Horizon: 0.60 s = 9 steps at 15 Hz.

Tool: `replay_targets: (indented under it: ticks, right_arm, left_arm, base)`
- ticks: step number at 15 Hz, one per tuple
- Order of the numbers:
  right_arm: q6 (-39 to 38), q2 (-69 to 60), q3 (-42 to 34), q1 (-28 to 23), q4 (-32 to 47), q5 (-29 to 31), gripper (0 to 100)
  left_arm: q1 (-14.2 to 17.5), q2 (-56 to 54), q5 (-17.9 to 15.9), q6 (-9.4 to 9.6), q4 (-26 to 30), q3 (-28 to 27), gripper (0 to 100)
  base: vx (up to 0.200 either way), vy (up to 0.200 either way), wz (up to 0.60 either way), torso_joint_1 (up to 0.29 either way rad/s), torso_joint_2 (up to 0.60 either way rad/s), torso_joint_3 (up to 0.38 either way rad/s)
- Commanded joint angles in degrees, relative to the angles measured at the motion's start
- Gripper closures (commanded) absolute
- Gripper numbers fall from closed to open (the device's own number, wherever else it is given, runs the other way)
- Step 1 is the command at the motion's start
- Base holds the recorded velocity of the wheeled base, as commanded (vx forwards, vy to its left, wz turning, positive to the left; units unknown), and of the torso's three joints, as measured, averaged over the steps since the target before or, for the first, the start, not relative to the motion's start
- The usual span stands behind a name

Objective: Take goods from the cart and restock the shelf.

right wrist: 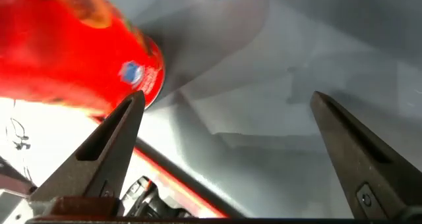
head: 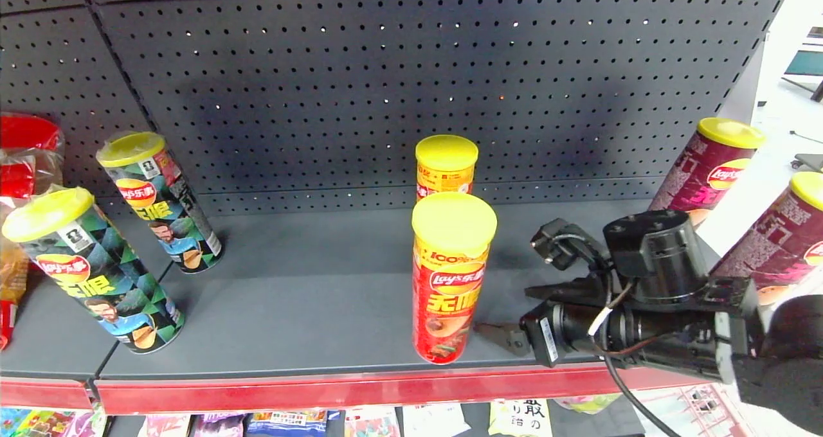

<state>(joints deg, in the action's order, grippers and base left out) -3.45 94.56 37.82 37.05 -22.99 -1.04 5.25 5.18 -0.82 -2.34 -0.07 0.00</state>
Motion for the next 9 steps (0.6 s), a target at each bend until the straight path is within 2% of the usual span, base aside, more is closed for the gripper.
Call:
replay_targets:
  ticks: [1, 3, 5, 6, 8, 9]
  right_arm:
    - [0.46, -16.60, -9.16, -0.05, 0.05, -0.19, 0]
    - [0.73, -29.08, -17.69, -0.13, 0.14, -0.37, 0]
    - [3.89, -48.33, -27.80, -0.84, 3.22, -1.51, 0]
    - [7.49, -56.77, -29.91, -4.09, 7.26, -3.97, 0]
    - [11.36, -75.67, -33.24, -19.29, 18.86, -16.98, 0]
    - [11.36, -82.87, -33.33, -25.36, 24.57, -20.67, 0]
  left_arm:
    - [0.02, 0.09, 0.03, -0.03, -0.01, 0.00, 0]
    - [0.02, 0.09, 0.03, -0.03, -0.01, 0.00, 0]
    - [0.02, 0.09, -0.06, -0.03, -0.01, 0.00, 0]
    - [0.02, 0.09, 0.03, -0.03, -0.01, 0.00, 0]
    - [0.02, 0.09, 0.03, -0.03, -0.01, 0.00, 0]
    - [0.02, 0.09, 0.03, -0.03, -0.01, 0.00, 0]
  base:
    - [0.000, 0.000, 0.00, 0.000, 0.00, 0.000]
    - [0.000, 0.000, 0.00, 0.000, 0.00, 0.000]
    - [0.000, 0.000, 0.00, 0.000, 0.00, 0.000]
    - [0.000, 0.000, 0.00, 0.000, 0.00, 0.000]
    - [0.000, 0.000, 0.00, 0.000, 0.00, 0.000]
    - [0.000, 0.000, 0.00, 0.000, 0.00, 0.000]
